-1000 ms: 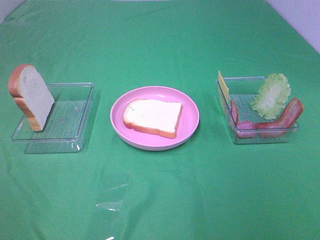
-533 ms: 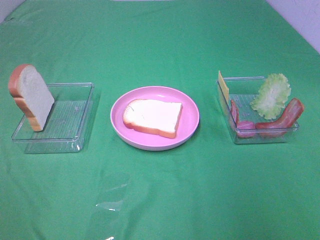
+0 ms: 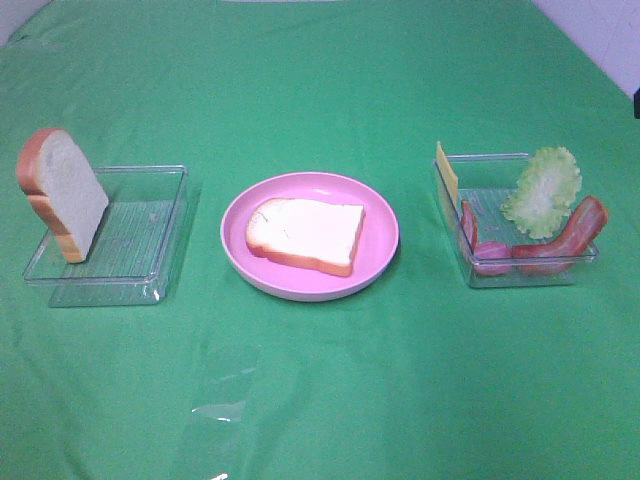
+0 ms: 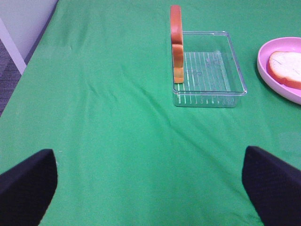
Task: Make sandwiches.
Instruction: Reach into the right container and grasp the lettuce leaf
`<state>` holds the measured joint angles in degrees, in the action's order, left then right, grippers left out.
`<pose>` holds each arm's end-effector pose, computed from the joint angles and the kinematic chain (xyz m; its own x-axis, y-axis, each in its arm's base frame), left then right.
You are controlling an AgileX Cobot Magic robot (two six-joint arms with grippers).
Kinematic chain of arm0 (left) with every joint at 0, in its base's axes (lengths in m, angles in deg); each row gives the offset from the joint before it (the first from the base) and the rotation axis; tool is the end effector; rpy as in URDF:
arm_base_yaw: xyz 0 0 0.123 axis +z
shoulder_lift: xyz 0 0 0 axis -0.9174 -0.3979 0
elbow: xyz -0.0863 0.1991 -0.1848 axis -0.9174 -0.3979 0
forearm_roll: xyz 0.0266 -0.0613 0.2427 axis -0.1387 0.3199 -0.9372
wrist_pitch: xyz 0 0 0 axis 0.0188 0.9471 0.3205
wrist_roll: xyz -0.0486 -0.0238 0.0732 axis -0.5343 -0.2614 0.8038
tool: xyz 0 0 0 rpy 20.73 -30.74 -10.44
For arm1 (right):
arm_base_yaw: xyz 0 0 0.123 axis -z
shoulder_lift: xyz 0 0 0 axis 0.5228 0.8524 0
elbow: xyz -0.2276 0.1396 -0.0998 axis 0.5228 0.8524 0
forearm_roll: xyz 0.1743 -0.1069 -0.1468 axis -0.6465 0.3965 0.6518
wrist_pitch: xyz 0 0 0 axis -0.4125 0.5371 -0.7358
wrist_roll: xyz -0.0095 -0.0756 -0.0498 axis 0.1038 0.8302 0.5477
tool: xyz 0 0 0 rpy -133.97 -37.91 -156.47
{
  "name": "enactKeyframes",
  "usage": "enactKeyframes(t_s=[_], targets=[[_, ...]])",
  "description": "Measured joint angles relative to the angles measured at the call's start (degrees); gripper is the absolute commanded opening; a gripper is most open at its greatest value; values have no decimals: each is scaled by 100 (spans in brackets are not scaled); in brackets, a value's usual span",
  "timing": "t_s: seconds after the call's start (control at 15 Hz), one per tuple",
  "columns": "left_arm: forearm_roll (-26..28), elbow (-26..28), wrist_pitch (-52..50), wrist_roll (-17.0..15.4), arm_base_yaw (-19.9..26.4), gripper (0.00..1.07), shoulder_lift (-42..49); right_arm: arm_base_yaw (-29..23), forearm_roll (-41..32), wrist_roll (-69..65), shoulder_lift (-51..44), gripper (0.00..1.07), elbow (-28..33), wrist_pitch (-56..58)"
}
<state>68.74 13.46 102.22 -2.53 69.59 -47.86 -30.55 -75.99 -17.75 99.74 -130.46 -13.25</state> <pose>-0.0090 -0.0031 0.2814 -0.4484 -0.0517 -0.8924 -0.0386 0.9985 -0.0385 0.2578 -0.0044 0.3131 -0.7485 -0.0062 -0.6631 0.0027 0.9999 -0.0125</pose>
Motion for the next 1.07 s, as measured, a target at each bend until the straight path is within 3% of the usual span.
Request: enactKeyframes(t_s=[0.27, 0.33, 0.53, 1.07], targets=[[0, 0, 0, 0, 0, 100, 0, 0, 0, 155, 1633, 89, -1455, 561], [0, 0, 0, 0, 0, 100, 0, 0, -92, 304, 2401, 89, -2131, 785], [0, 0, 0, 0, 0, 100, 0, 0, -97, 407, 3363, 89, -2888, 1043], [0, 0, 0, 0, 0, 100, 0, 0, -97, 539, 3827, 89, -3157, 997]])
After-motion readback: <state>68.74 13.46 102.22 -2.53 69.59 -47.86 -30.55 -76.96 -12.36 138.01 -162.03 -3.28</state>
